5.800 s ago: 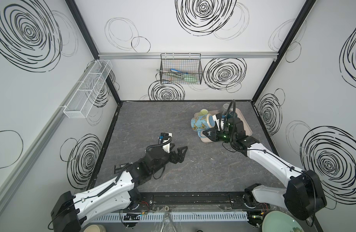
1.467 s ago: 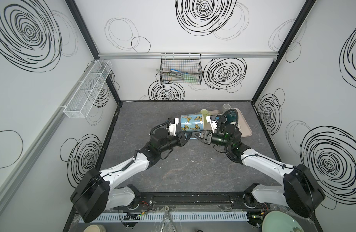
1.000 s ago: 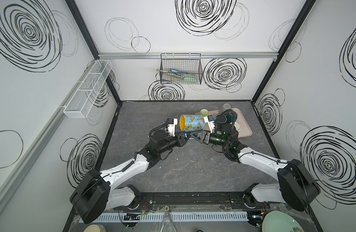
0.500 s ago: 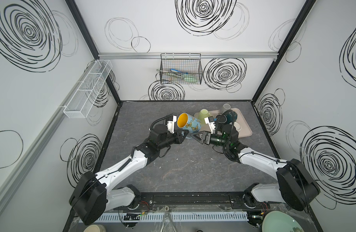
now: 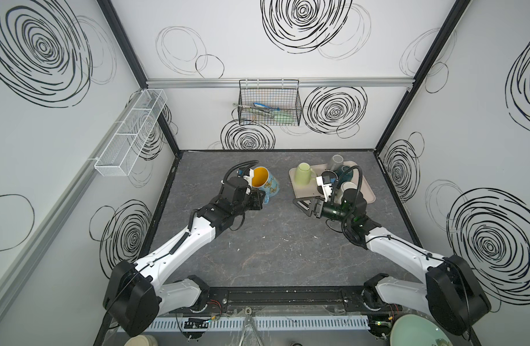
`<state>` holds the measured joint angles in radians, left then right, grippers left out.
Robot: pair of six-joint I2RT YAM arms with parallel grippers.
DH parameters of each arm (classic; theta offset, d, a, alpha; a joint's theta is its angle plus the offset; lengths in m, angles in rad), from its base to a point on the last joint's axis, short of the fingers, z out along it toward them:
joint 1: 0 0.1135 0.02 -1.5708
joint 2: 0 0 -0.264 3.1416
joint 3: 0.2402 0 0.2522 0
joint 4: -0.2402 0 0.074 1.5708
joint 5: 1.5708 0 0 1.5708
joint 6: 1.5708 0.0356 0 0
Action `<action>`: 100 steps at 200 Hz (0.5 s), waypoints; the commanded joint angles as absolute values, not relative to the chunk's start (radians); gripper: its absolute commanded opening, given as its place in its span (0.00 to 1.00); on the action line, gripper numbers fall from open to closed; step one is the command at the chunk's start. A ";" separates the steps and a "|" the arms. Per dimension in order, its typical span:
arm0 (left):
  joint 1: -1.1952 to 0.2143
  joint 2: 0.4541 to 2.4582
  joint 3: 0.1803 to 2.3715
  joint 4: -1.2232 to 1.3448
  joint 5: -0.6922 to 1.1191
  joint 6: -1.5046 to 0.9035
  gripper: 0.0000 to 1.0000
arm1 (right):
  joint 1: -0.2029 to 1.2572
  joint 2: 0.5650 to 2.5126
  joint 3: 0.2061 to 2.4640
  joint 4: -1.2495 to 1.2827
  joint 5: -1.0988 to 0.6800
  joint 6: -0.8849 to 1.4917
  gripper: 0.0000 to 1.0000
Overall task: Turn the mug right side up
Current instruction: Place the mug at the top-left of the table.
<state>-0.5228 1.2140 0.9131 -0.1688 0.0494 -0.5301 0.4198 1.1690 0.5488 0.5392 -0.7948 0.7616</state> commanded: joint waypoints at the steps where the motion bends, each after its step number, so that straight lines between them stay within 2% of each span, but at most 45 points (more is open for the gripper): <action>1: -0.493 1.213 0.966 -0.075 -0.022 -0.483 0.00 | 0.382 1.102 0.516 0.453 -0.769 0.699 0.95; 100: -0.307 1.396 1.027 -0.121 -0.239 -0.406 0.00 | 0.315 0.825 0.343 0.351 -0.769 0.658 1.00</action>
